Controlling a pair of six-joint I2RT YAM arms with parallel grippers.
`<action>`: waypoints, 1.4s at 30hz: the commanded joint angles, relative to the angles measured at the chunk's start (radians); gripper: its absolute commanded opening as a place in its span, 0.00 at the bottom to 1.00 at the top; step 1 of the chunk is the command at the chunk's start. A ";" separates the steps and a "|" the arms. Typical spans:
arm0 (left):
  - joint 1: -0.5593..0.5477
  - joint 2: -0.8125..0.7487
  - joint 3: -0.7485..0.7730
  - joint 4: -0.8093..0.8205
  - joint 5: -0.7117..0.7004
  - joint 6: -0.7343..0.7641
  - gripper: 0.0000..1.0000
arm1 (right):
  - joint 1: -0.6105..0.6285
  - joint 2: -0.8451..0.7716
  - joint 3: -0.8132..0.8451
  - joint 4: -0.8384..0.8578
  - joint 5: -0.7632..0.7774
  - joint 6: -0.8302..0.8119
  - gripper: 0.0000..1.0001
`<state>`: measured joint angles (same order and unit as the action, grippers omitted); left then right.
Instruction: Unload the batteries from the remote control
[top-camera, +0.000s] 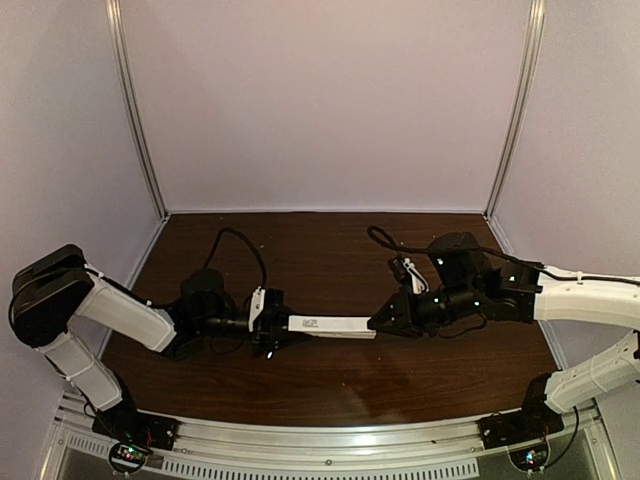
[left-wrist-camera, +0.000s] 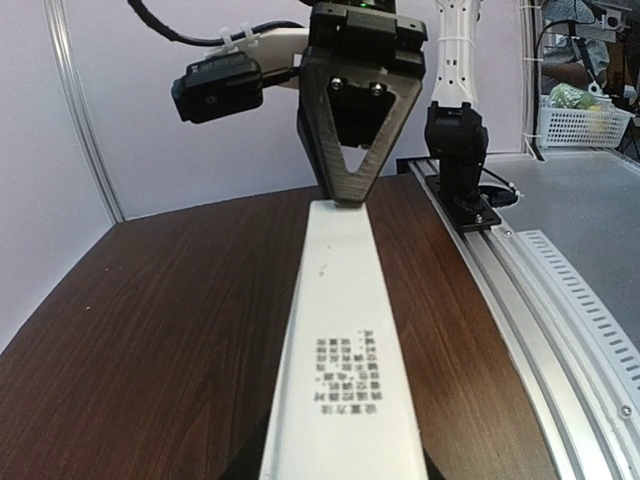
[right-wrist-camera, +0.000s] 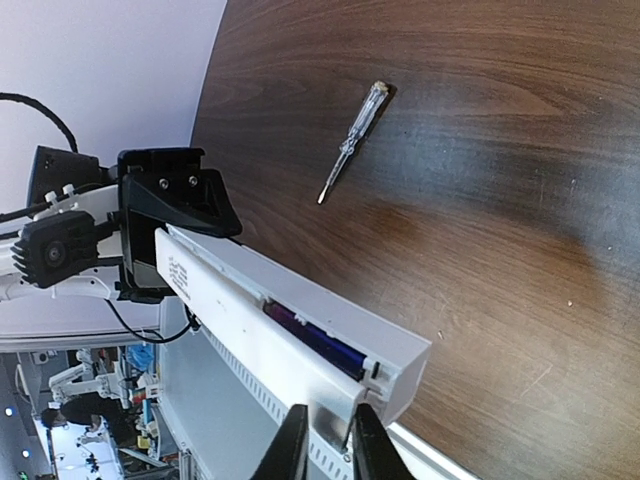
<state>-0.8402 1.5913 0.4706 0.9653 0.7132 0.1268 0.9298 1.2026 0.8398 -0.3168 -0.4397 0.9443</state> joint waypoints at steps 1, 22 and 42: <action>-0.007 -0.002 0.031 0.059 0.005 0.014 0.00 | 0.004 0.000 -0.011 0.049 -0.007 -0.001 0.21; -0.007 -0.004 0.031 0.056 0.002 0.016 0.00 | 0.003 0.015 -0.027 0.104 -0.019 0.005 0.04; -0.007 -0.004 0.025 0.075 -0.006 0.008 0.00 | 0.004 -0.066 -0.057 0.165 -0.036 0.008 0.00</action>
<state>-0.8444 1.5913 0.4808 0.9665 0.7105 0.1326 0.9310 1.1603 0.8078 -0.1650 -0.4774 0.9508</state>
